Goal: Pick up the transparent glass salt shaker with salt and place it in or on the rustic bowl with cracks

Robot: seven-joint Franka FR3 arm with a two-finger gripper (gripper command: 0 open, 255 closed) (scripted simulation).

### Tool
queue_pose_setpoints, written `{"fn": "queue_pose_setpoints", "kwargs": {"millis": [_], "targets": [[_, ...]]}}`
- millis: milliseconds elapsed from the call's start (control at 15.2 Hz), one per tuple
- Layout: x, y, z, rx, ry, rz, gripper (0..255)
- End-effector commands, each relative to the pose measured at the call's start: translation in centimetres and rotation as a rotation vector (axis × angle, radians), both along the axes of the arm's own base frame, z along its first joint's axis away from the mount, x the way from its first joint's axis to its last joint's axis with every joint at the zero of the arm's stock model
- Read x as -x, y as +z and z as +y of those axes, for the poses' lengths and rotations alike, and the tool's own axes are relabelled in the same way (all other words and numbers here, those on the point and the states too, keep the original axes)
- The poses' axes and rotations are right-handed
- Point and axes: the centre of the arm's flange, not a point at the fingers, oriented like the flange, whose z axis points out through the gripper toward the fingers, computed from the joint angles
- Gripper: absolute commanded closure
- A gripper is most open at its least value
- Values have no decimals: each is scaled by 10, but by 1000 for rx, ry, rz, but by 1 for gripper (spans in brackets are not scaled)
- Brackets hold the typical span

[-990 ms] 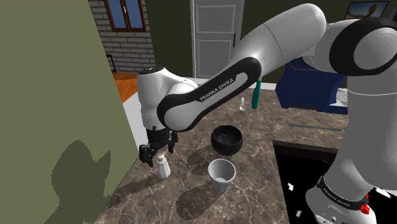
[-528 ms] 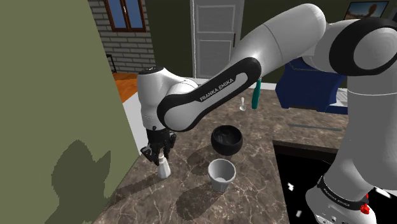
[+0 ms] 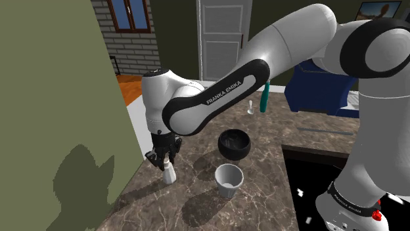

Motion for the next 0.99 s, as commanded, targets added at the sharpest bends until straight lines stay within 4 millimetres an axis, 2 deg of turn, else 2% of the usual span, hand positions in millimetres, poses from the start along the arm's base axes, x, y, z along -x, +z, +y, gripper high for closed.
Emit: {"fn": "queue_pose_setpoints", "kwargs": {"millis": [0,924], "targets": [[0,5,0,0,0,0,255],[0,79,0,0,0,0,255]]}}
